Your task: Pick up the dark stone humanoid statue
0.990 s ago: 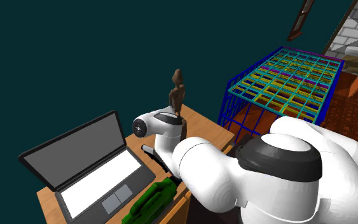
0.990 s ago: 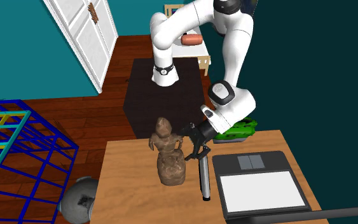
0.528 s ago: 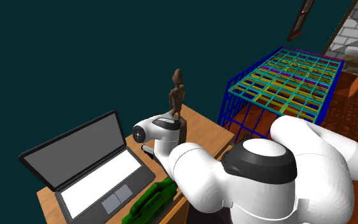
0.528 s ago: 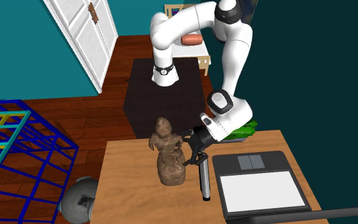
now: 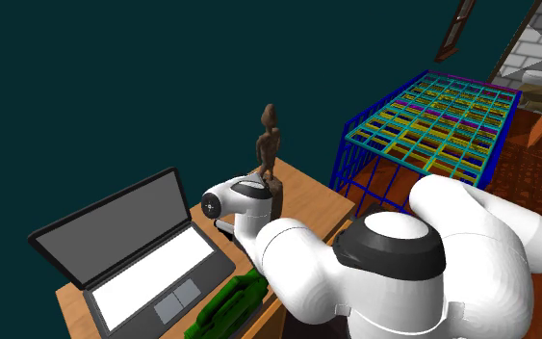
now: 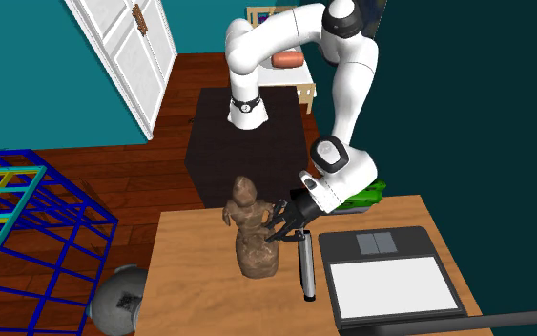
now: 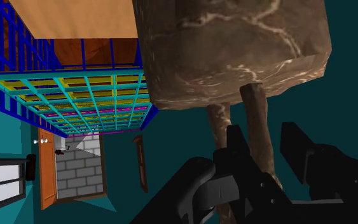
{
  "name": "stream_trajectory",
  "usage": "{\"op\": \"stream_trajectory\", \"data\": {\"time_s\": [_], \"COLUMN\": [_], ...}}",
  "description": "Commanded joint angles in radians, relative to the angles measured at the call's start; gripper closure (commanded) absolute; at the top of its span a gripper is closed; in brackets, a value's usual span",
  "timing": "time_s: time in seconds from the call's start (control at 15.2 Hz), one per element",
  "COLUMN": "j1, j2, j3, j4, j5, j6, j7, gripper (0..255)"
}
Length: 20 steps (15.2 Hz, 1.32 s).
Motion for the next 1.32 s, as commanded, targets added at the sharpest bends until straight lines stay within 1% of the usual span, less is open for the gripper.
{"op": "stream_trajectory", "data": {"time_s": [0.0,0.2,1.19,1.25], "j1": [-0.001,-0.002,0.069,0.069], "j2": [-0.001,0.0,0.089,0.09], "j3": [0.002,0.001,-0.136,-0.138], "j4": [0.0,0.001,-0.04,-0.04], "j5": [0.001,0.0,-0.048,-0.048], "j6": [0.0,0.0,-0.059,-0.06], "j7": [0.0,0.0,-0.088,-0.089], "gripper": [255,255,255,255]}}
